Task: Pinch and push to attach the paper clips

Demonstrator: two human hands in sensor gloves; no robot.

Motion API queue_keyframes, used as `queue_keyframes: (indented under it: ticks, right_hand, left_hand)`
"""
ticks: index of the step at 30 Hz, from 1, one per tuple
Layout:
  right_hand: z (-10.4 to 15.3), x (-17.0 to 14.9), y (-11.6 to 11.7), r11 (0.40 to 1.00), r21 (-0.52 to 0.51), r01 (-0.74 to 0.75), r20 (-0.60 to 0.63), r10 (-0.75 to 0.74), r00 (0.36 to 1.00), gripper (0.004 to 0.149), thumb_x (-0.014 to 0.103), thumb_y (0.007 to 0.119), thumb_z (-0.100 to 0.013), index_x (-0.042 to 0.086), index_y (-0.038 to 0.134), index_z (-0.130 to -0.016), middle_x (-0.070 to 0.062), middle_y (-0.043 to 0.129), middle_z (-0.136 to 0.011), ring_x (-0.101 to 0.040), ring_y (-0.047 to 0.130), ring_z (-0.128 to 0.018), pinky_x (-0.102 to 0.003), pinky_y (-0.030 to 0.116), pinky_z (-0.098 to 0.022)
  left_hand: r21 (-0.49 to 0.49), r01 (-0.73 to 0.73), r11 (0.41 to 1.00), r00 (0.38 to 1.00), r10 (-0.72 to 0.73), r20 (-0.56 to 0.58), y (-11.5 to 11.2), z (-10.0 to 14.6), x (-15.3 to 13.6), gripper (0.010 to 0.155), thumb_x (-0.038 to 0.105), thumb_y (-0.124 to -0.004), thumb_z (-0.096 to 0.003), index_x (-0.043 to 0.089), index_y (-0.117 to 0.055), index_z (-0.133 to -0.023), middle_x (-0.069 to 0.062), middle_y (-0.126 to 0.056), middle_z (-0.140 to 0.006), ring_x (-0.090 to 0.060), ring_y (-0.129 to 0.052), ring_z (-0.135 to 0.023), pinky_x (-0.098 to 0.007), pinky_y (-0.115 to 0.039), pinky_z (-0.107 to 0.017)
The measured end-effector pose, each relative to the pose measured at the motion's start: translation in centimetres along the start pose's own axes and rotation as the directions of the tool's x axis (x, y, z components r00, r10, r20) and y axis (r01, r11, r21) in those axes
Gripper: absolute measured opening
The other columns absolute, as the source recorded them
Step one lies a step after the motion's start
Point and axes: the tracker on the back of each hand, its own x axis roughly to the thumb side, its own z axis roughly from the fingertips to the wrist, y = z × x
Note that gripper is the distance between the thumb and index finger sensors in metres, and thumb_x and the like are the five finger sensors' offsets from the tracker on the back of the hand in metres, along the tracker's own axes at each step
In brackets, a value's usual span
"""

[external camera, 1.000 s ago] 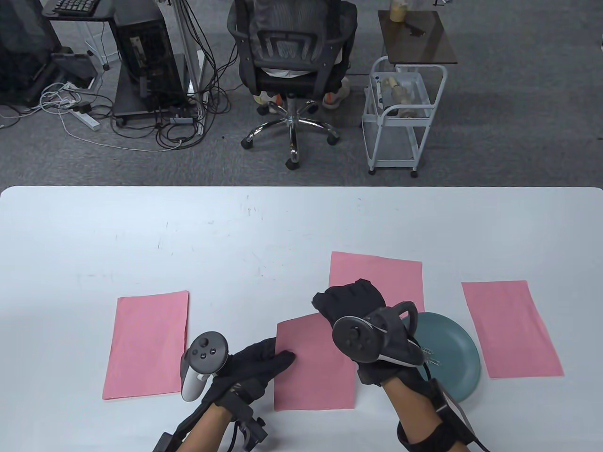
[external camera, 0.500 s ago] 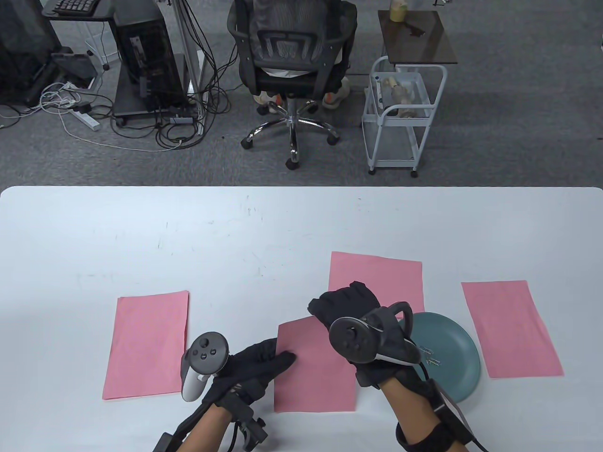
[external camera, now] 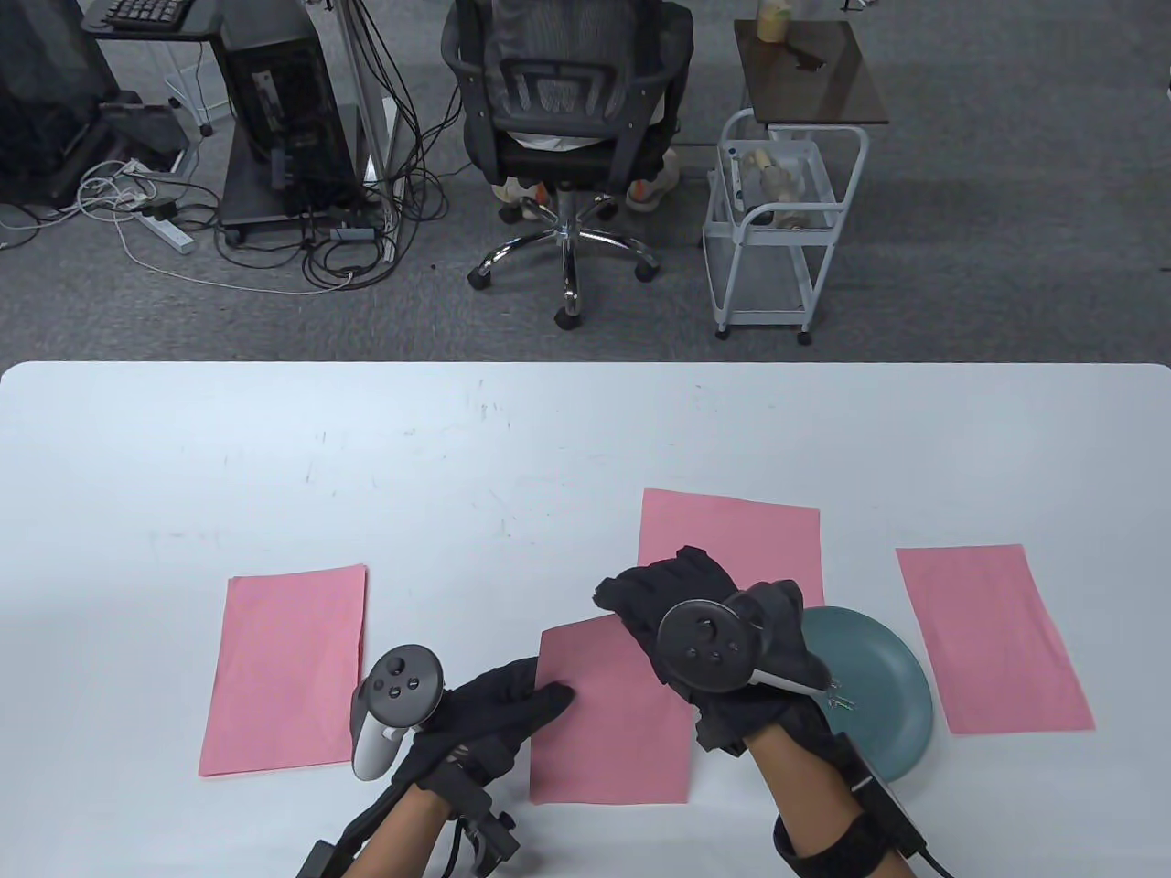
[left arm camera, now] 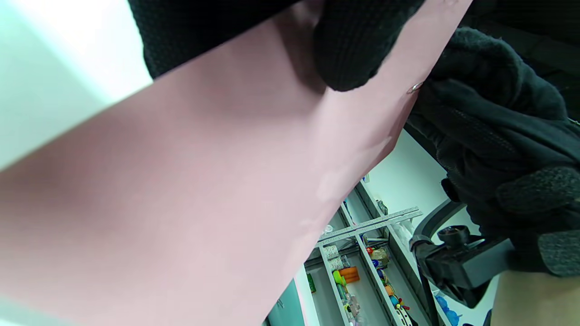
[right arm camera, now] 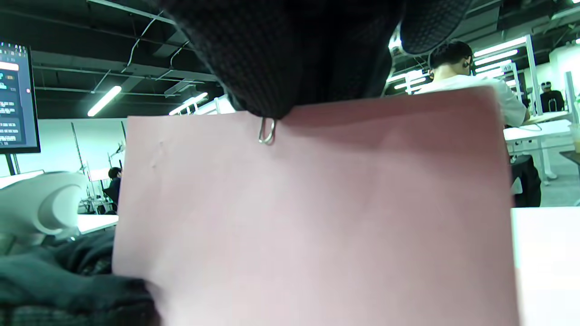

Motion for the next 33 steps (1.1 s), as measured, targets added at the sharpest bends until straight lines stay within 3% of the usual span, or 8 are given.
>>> queue_keyframes:
  ticks: [8, 14, 33]
  right_hand:
    - [0.0, -0.8, 0.1, 0.99, 0.112, 0.082, -0.069, -0.075, 0.995, 0.046, 0.028, 0.081, -0.06, 0.011, 0.074, -0.102, -0.018, 0.077, -0.102, -0.042, 0.073, -0.092, -0.063, 0.045, -0.074]
    - [-0.2, -0.9, 0.4, 0.984, 0.149, 0.099, -0.069, -0.089, 0.994, 0.04, 0.026, 0.077, -0.061, 0.01, 0.076, -0.098, -0.017, 0.077, -0.102, -0.042, 0.072, -0.092, -0.062, 0.044, -0.074]
    - [-0.4, -0.9, 1.0, 0.969, 0.229, 0.097, -0.066, -0.084, 0.994, 0.041, 0.024, 0.076, -0.061, 0.009, 0.074, -0.099, -0.018, 0.077, -0.101, -0.042, 0.073, -0.091, -0.063, 0.045, -0.074]
  left_hand:
    - [0.0, 0.001, 1.0, 1.0, -0.001, 0.006, 0.0, 0.0, 0.0, 0.041, 0.032, -0.082, -0.0623, 0.023, -0.079, -0.103, 0.0, -0.096, -0.091, -0.024, -0.101, -0.079, -0.045, -0.082, -0.062]
    - [0.005, 0.007, 1.0, 1.0, -0.007, 0.009, 0.0, 0.0, 0.0, 0.041, 0.032, -0.082, -0.0621, 0.023, -0.08, -0.102, 0.0, -0.096, -0.091, -0.024, -0.1, -0.079, -0.045, -0.082, -0.062]
    - [0.006, -0.019, 1.0, 1.0, 0.019, 0.02, -0.1, 0.1, 0.0, 0.041, 0.032, -0.081, -0.0624, 0.024, -0.08, -0.102, 0.001, -0.096, -0.091, -0.023, -0.1, -0.079, -0.045, -0.082, -0.063]
